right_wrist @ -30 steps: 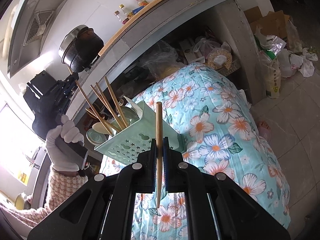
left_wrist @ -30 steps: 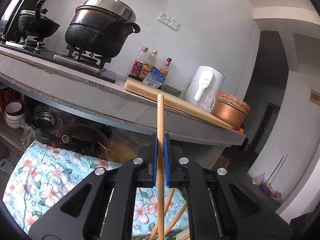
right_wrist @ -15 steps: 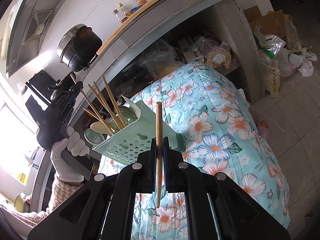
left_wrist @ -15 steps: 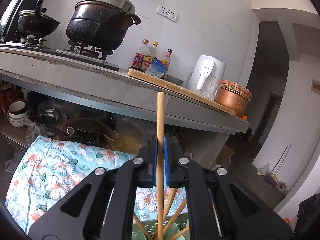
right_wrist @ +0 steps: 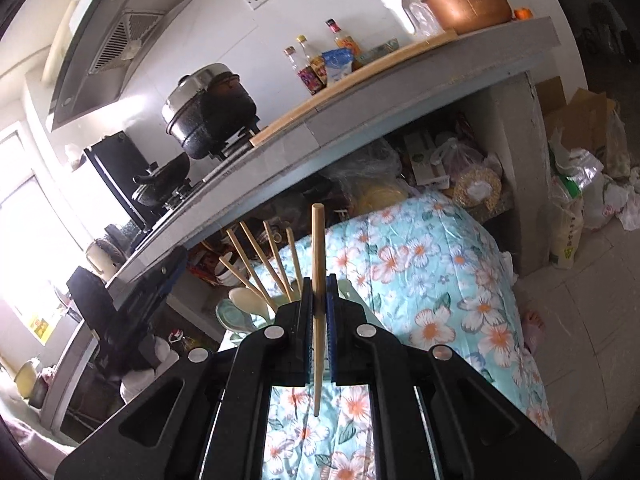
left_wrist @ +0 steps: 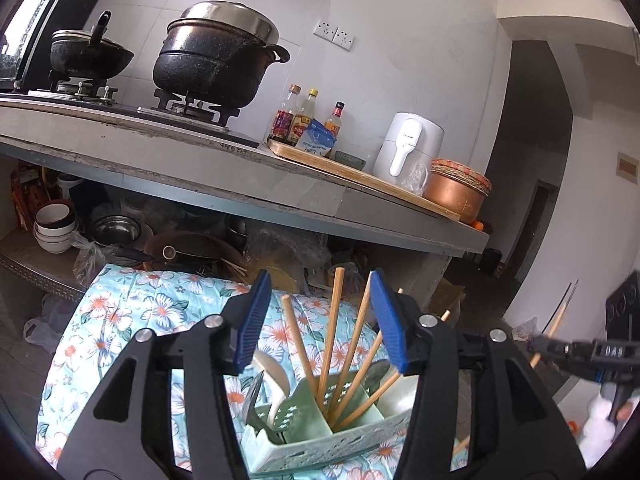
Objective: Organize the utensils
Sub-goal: 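Lower the right gripper's chopstick into the green holder and open it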
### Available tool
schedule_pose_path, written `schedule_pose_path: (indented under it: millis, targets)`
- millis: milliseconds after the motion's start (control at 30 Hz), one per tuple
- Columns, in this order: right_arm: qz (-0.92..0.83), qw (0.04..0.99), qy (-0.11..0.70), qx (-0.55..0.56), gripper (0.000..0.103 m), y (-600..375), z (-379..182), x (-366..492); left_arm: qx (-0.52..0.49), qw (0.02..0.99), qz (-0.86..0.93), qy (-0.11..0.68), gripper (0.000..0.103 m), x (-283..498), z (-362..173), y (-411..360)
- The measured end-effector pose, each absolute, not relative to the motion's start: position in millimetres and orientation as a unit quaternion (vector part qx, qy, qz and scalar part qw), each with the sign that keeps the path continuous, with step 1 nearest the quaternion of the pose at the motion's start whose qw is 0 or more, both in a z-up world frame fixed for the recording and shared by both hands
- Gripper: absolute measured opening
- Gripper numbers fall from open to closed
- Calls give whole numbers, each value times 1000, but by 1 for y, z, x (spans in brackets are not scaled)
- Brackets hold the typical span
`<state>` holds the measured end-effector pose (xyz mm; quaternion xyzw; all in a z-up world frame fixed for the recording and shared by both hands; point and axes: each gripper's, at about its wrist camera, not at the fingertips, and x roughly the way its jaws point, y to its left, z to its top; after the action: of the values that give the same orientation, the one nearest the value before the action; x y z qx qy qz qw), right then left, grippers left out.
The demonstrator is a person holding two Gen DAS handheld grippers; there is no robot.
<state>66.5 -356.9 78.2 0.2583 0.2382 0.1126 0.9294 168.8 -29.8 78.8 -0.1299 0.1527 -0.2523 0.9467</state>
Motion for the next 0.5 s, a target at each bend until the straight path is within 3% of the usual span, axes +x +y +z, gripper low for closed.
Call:
schedule_pose_path:
  millis: [200,500]
  targets:
    - [140,945,190,227,6,-340,118,87,-99,944,-258,180,68,140,60,-2]
    - [141,952,194,191,6,-312,117,138,-75,934,-248,244,72,120,16,8]
